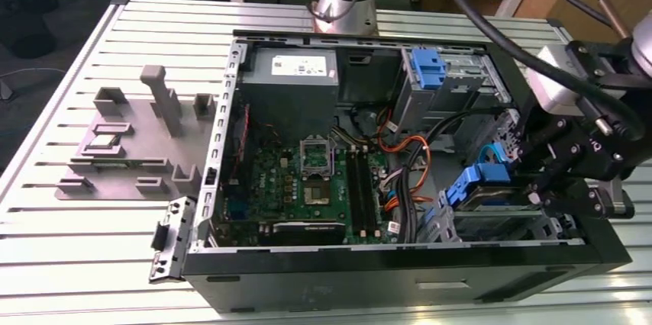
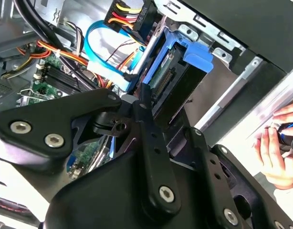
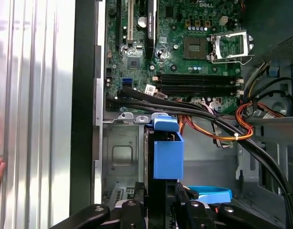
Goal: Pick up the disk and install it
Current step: 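Insert the disk into the insertion slot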
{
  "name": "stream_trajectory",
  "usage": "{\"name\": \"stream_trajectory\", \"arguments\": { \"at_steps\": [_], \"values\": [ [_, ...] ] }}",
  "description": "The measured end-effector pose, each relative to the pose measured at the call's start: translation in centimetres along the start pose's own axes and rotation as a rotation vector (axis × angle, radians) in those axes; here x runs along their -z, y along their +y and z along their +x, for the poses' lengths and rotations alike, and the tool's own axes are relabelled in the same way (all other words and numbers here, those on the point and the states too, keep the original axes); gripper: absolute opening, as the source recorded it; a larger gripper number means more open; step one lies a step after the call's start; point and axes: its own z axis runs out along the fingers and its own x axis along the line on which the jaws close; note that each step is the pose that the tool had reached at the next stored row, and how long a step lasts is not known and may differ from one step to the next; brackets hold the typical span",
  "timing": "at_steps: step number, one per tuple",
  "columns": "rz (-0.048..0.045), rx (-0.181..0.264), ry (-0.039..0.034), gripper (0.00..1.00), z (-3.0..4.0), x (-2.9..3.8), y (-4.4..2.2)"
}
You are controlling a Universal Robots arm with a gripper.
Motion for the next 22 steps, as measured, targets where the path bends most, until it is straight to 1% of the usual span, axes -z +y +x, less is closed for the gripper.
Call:
{"name": "stream_trajectory", "arguments": {
  "at_steps": [3, 4, 12, 13, 15, 17, 19, 20, 22],
  "values": [
    [-0.0002, 0.0, 0.001, 0.35, 0.03, -0.48, -0.03],
    [-0.0002, 0.0, 0.0009, 0.35, 0.04, -0.54, -0.03],
    [-0.0002, 0.0, 0.0, 0.36, 0.06, -0.61, -0.04],
    [-0.0002, 0.0, 0.0003, 0.42, 0.05, -0.59, -0.04],
    [-0.0002, 0.0, 0.0009, 0.42, 0.04, -0.52, -0.03],
    [-0.0002, 0.0, 0.0011, 0.42, 0.01, -0.09, -0.01],
    [0.0, 0.0, 0.0007, 0.42, -0.06, 0.71, 0.05],
    [0.0002, 0.0, 0.0011, 0.42, -0.08, 0.93, 0.06],
    [0.0003, 0.0, 0.0008, 0.42, -0.08, 0.92, 0.06]
  ]
}}
